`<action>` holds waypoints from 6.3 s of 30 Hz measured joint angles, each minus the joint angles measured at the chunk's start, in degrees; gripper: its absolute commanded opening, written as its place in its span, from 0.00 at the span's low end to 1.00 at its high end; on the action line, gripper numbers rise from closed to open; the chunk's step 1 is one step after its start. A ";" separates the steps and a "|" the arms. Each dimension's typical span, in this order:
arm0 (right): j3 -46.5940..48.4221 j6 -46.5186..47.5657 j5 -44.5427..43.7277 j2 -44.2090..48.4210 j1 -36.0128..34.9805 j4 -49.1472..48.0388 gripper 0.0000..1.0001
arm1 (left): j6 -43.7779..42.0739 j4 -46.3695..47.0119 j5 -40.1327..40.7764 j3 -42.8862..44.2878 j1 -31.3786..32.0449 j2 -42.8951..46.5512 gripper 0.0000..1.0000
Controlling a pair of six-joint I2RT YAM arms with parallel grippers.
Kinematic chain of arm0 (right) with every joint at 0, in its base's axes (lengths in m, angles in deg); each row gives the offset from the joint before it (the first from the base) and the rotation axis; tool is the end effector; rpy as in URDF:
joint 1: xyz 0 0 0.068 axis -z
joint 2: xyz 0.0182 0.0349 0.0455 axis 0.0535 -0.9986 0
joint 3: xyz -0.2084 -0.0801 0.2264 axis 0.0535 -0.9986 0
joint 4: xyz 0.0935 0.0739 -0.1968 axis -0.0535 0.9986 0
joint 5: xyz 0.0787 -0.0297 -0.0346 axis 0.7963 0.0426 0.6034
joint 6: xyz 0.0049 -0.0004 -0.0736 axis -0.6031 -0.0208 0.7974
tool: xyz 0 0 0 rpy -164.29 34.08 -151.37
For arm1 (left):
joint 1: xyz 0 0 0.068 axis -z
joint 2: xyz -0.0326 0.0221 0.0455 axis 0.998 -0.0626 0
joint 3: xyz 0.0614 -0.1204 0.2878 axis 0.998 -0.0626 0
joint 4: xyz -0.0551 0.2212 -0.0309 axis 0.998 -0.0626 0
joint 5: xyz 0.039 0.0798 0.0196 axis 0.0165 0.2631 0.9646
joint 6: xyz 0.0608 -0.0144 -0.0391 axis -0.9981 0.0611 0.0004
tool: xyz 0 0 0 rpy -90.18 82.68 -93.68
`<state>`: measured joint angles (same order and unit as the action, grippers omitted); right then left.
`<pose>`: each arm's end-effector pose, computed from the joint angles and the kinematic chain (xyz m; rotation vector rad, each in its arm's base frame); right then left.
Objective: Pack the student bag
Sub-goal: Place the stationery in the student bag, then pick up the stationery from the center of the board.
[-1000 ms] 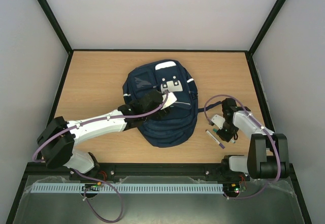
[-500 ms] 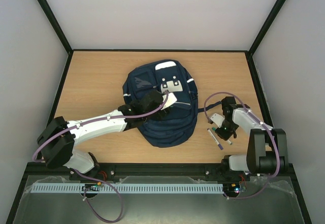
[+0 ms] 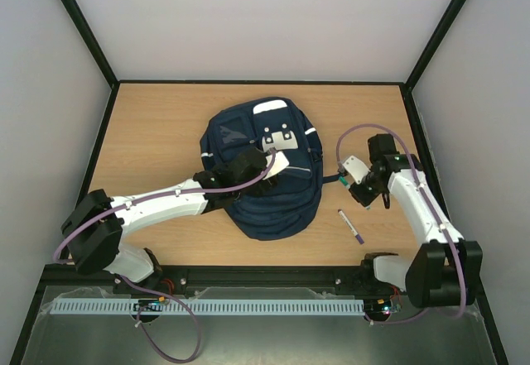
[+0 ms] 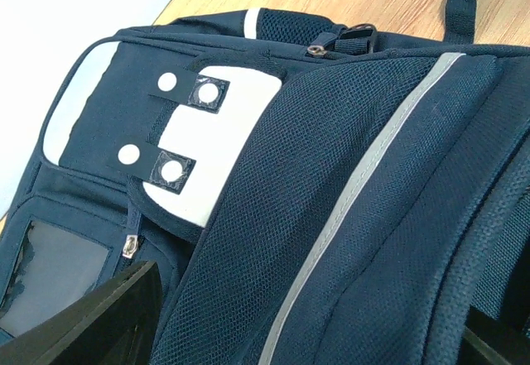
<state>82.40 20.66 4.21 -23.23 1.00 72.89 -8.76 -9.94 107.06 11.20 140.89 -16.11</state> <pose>0.1866 0.0106 0.2636 -1.0333 2.5318 -0.1117 0.1989 -0.2474 0.3062 1.0562 1.7830 -0.0900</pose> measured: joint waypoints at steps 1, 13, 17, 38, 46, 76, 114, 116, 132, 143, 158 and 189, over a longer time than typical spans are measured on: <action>1.05 -0.22 0.57 1.05 -0.76 0.52 0.05 | 0.02 -0.02 0.00 0.00 0.00 -0.02 0.73; 4.31 -2.82 3.93 10.64 -25.53 0.00 0.05 | 0.87 -0.85 -0.96 0.85 -0.31 -0.79 0.70; 4.55 -1.79 2.10 9.27 -32.85 -0.87 0.05 | 1.95 -0.96 -2.29 1.38 -1.38 -0.96 0.60; 4.44 6.93 -22.45 -2.75 -52.54 -21.44 0.05 | 4.76 -4.13 -8.66 4.17 -5.44 -2.36 0.52; 0.98 13.88 -29.49 -4.46 -53.88 -33.14 0.09 | 5.64 -4.76 -8.76 4.70 -6.38 -2.60 0.52; 1.16 -4.83 -19.02 9.31 -46.84 -25.27 0.27 | 6.47 -5.70 -7.72 4.79 -7.13 -2.58 0.54; -5.11 -7.34 0.70 0.13 3.43 7.58 0.56 | 6.69 -7.32 -8.35 5.64 -6.88 -2.60 0.57; -7.23 -7.28 -2.19 1.27 3.43 7.61 0.61 | 6.69 -7.52 -8.41 5.77 -6.86 -2.60 0.58; -12.81 -4.66 -7.54 2.21 2.91 8.09 0.69 | 6.71 -8.35 -8.81 6.27 -6.86 -3.13 0.58; -13.05 -4.24 -5.42 0.79 -5.14 4.37 0.40 | 6.73 -8.57 -8.81 6.73 -6.67 -3.45 0.59; -14.56 -5.64 -6.21 -1.66 -6.80 -4.79 0.28 | 6.75 -8.79 -9.22 7.08 -6.64 -4.20 0.60; -14.84 -6.34 -6.64 -4.48 -6.97 -7.72 0.10 | 6.75 -9.40 -9.66 7.45 -6.64 -4.20 0.60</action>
<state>67.56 14.33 -2.43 -27.71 -5.97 65.17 -2.01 -19.33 97.40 18.65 134.25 -20.31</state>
